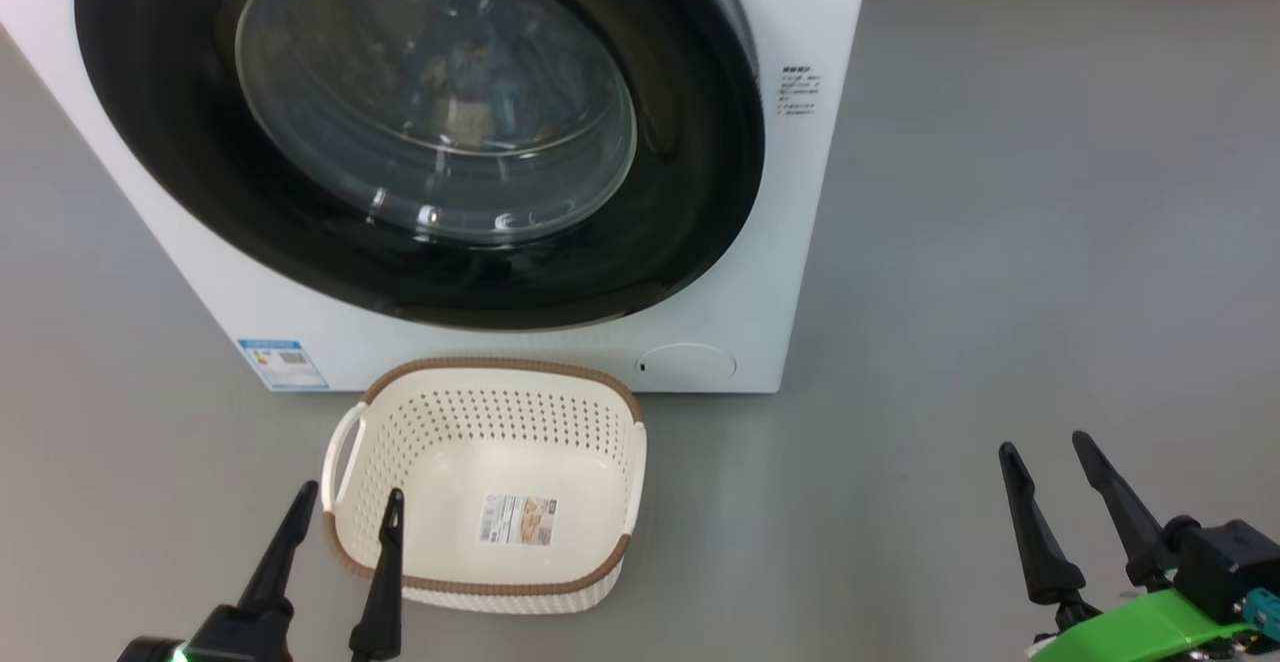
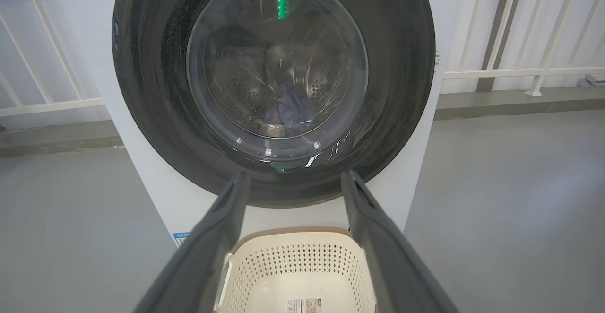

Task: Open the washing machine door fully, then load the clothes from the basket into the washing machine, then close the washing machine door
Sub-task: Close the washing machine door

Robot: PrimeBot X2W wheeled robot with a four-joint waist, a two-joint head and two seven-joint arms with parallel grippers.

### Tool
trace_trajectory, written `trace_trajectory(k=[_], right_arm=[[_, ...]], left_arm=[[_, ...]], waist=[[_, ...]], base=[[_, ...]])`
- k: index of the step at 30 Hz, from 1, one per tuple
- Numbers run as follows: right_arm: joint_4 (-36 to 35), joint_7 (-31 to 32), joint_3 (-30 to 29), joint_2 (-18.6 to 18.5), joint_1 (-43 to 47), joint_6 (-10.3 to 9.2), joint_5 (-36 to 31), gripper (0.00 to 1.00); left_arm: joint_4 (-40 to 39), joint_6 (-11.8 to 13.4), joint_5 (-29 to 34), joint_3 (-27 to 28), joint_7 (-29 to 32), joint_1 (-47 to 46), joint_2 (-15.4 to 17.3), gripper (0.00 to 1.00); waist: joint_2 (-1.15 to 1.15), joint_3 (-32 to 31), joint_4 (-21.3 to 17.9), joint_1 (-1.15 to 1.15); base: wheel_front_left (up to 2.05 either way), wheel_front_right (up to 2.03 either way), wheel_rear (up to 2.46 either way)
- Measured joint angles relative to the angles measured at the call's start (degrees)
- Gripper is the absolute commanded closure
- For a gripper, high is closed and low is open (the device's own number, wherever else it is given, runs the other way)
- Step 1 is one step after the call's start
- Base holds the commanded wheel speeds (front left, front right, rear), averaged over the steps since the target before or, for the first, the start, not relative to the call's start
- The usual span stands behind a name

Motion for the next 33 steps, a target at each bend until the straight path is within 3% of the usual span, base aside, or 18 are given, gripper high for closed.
trace_trajectory(k=[14, 33], right_arm=[[-4.0, 2.0, -1.8, 2.5, 5.7, 0.00, -2.0, 0.00], [-5.6, 2.6, -2.9, 4.2, 6.8, 0.00, -2.6, 0.00]], left_arm=[[-0.8, 0.1, -0.8, 0.5, 1.3, 2.4, 1.4, 0.00], [-1.6, 1.2, -1.4, 0.4, 1.9, 3.2, 2.4, 0.00]], waist=[[0.00, -4.6, -2.6, 0.00], [0.00, -5.1, -3.3, 0.00]], base=[[0.00, 0.00, 0.00], [0.00, 0.00, 0.00]])
